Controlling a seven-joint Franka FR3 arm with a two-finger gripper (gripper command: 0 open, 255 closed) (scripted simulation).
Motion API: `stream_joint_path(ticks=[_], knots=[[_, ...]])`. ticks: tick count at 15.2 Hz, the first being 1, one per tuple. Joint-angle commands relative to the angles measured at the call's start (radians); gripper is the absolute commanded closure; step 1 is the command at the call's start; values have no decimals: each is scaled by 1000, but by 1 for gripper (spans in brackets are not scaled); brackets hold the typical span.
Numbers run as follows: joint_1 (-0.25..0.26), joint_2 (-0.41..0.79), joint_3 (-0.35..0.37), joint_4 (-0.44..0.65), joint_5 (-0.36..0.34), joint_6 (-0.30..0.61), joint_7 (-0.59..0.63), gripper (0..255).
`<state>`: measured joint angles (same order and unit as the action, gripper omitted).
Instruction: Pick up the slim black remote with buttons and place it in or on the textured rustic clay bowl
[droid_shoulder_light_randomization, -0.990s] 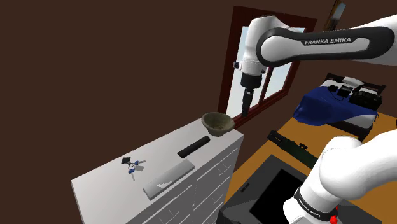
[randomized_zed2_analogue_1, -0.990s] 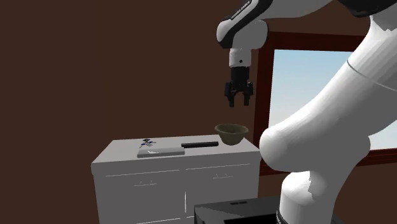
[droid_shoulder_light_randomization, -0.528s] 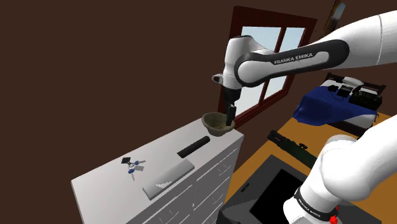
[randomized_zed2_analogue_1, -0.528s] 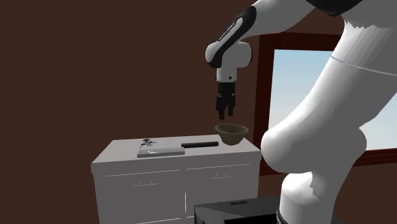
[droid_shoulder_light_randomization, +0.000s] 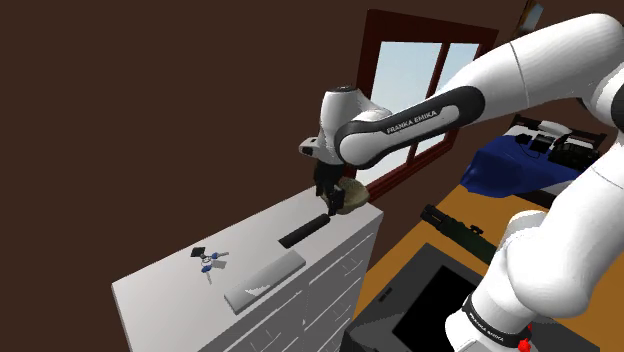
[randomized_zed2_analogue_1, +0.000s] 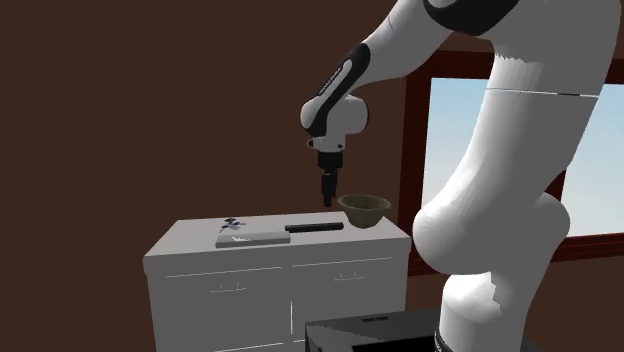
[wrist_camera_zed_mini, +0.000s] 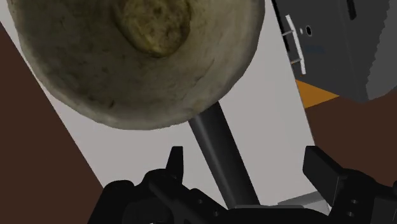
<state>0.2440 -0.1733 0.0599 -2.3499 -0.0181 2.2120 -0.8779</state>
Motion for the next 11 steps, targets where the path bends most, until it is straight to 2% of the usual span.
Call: stream_joint_path(ticks=[1, 6, 11], knots=[[21, 52, 13, 15, -4, 51, -62, 0], [60, 171, 45, 46, -21, 166, -190, 0], [59, 221, 44, 30, -32, 231, -183, 0]])
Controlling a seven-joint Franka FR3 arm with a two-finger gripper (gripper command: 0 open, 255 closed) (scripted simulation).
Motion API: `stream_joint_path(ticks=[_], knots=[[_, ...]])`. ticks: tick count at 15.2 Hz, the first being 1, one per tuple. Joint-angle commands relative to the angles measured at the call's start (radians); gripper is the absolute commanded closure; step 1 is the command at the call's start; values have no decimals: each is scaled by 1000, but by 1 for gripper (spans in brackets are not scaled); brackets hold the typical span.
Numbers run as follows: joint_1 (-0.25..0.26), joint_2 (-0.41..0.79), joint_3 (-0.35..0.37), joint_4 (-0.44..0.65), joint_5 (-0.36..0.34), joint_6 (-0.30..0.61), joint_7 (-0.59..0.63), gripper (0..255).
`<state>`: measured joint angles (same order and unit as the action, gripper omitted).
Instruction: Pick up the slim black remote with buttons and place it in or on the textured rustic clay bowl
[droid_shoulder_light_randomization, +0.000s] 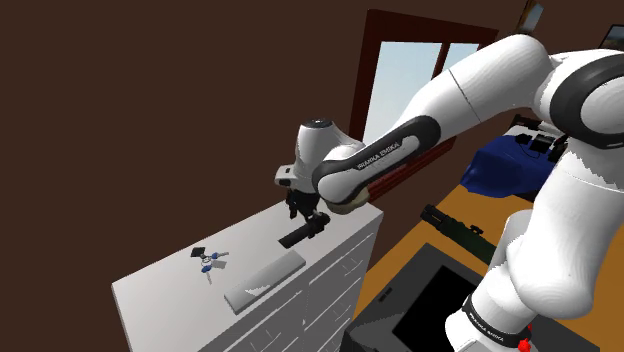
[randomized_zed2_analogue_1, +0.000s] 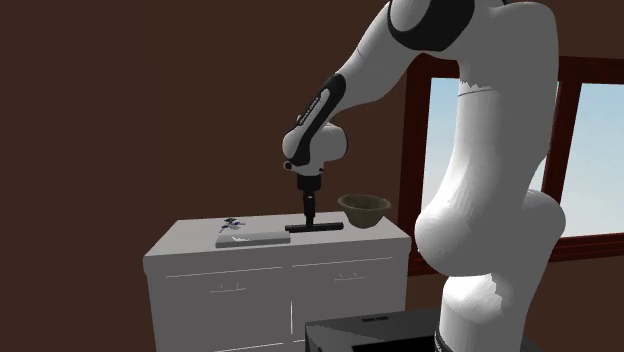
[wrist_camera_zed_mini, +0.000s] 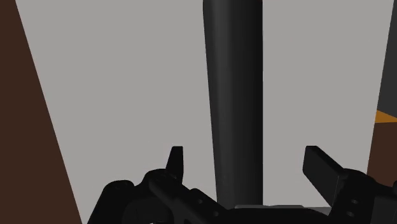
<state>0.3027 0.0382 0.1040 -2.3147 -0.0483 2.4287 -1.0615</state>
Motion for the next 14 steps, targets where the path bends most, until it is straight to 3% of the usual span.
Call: stream_joint_path(ticks=[1, 10, 11, 14], knots=[[0, 20, 0, -7, -4, 27, 3, 0], [0, 36, -1, -11, -8, 47, 5, 0], [0, 36, -1, -11, -8, 47, 5, 255], [0, 36, -1, -10, -8, 46, 5, 255]])
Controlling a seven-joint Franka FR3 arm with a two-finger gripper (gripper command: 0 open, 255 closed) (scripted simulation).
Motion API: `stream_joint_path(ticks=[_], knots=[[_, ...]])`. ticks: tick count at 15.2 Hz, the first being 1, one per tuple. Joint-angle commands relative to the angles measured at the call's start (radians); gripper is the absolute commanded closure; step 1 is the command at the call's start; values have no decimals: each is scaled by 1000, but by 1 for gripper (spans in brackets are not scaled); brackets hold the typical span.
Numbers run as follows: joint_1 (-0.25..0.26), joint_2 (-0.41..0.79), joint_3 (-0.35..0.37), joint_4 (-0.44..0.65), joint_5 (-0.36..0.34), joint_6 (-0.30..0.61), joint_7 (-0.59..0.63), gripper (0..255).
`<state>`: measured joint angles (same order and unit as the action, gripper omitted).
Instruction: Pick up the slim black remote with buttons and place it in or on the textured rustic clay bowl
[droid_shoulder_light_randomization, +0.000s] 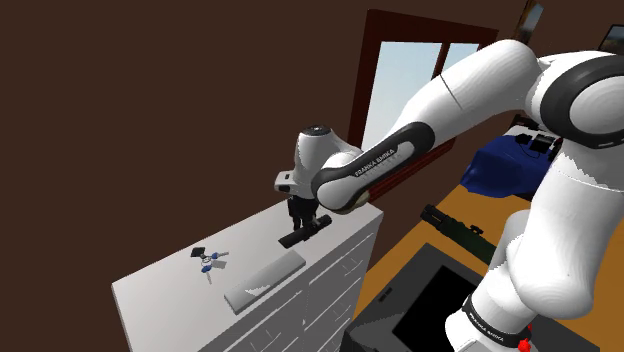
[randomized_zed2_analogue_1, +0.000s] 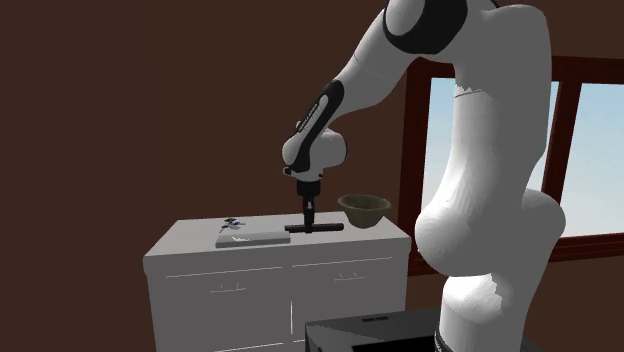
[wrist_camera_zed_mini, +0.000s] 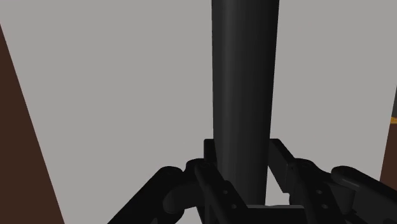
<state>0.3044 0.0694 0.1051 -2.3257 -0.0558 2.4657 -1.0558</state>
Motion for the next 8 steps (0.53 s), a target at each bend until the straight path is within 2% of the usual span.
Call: stream_joint_path(ticks=[1, 6, 8], knots=[[-1, 4, -2, 1, -1, 9, 0, 255], [-2, 5, -2, 0, -1, 10, 0, 255], [-2, -14, -1, 7, 4, -16, -4, 255]])
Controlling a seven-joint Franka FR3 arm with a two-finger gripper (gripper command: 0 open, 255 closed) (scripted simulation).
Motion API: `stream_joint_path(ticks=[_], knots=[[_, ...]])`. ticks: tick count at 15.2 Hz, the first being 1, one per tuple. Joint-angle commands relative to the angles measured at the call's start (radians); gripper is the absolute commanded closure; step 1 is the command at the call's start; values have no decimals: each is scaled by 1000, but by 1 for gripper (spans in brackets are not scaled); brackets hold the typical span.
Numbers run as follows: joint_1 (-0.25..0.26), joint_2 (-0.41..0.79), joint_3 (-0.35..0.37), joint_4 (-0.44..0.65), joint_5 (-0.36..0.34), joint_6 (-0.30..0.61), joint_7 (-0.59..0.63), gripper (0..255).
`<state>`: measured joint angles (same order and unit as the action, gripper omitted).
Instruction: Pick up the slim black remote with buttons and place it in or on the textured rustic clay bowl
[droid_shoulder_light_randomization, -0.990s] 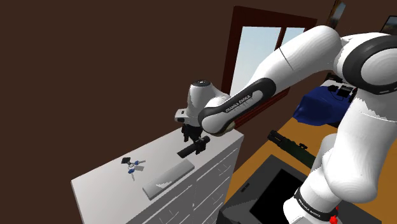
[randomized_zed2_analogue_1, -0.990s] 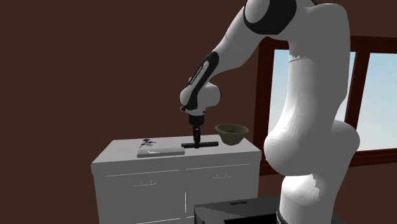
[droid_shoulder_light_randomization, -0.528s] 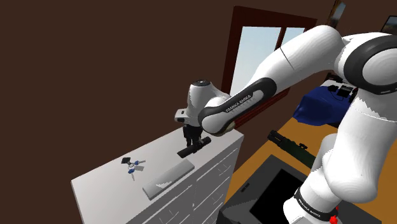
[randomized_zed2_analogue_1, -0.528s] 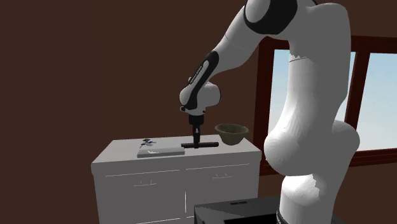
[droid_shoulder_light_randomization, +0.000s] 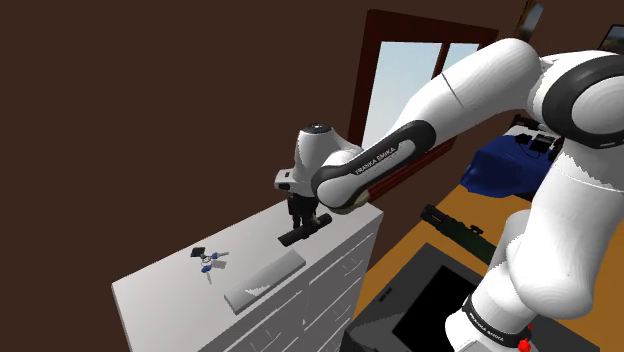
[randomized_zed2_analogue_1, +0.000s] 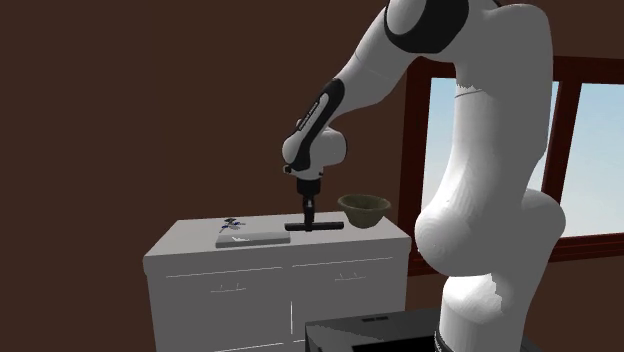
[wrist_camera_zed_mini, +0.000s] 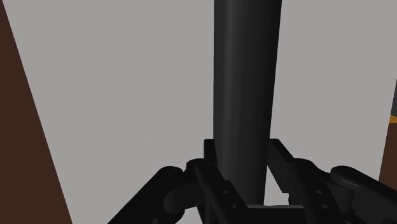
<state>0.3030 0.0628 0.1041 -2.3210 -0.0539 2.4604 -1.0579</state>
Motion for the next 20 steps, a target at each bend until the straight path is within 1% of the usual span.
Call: stream_joint_path(ticks=[1, 20], knots=[[-1, -17, 0, 7, 4, -24, -4, 255], [0, -154, 0, 125, 32, -278, -28, 255]])
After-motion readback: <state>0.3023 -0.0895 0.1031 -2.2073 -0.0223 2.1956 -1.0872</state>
